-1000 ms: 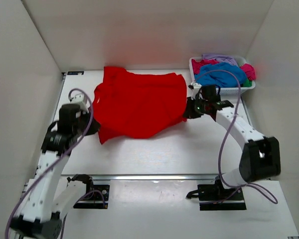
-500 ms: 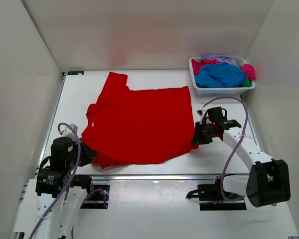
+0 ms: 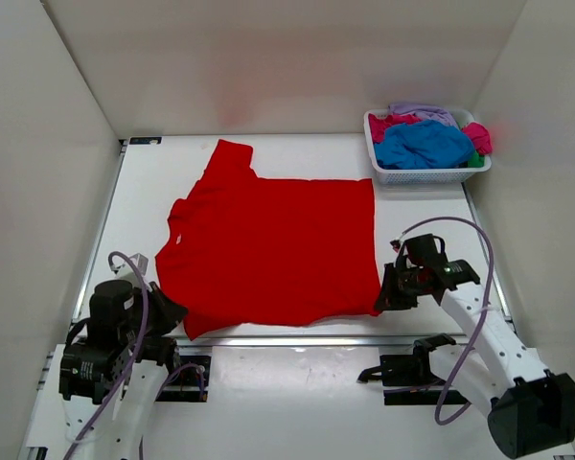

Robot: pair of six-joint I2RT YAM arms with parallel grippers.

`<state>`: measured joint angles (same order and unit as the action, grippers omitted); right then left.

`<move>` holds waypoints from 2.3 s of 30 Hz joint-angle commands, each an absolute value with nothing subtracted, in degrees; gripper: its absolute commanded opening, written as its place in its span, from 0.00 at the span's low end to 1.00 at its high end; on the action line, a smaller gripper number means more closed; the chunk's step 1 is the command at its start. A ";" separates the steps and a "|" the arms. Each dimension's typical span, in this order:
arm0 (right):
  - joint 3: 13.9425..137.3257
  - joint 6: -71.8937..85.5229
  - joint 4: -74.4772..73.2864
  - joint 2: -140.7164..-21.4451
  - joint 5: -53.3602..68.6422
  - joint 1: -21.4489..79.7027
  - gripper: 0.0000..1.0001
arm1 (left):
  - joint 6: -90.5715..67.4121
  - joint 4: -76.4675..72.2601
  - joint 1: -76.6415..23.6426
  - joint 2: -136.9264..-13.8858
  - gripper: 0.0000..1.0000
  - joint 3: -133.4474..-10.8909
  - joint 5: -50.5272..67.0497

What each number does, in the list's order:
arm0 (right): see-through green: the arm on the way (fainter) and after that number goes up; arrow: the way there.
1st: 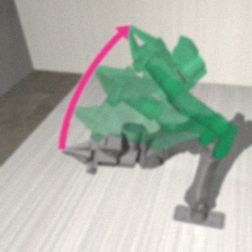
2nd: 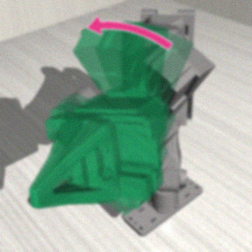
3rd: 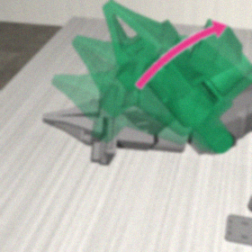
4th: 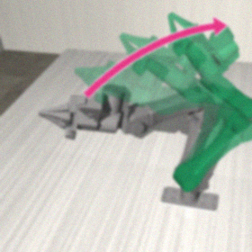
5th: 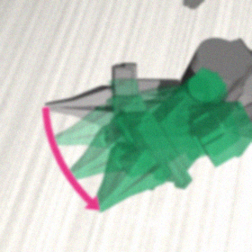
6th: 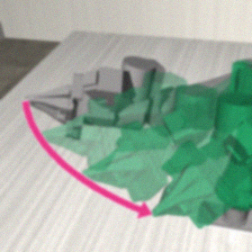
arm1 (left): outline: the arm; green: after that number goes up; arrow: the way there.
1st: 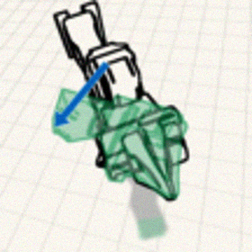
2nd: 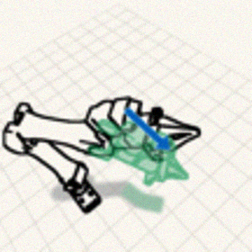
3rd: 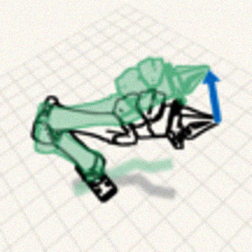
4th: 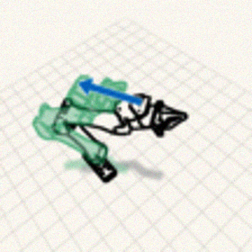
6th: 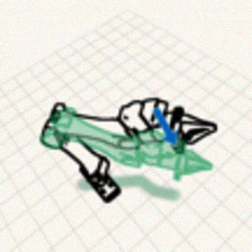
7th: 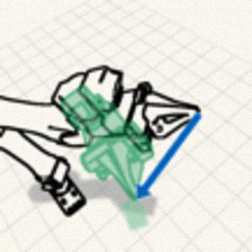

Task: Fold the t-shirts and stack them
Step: Flatten out the tshirt, then fold the flattened tshirt in 1/3 of the way

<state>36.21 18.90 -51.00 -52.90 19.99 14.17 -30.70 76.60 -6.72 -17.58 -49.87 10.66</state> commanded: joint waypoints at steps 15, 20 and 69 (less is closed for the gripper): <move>36.20 18.11 -52.83 -55.26 22.15 9.22 0.00 | -32.43 57.51 -9.58 -30.39 0.00 -53.61 5.37; 41.21 15.04 -50.89 -62.83 21.97 10.02 0.00 | -33.13 49.41 -10.46 -38.49 0.00 -56.07 1.77; 60.47 4.22 -38.14 -91.14 20.66 3.34 0.00 | -26.10 26.99 -4.39 -66.27 0.00 -52.03 -8.79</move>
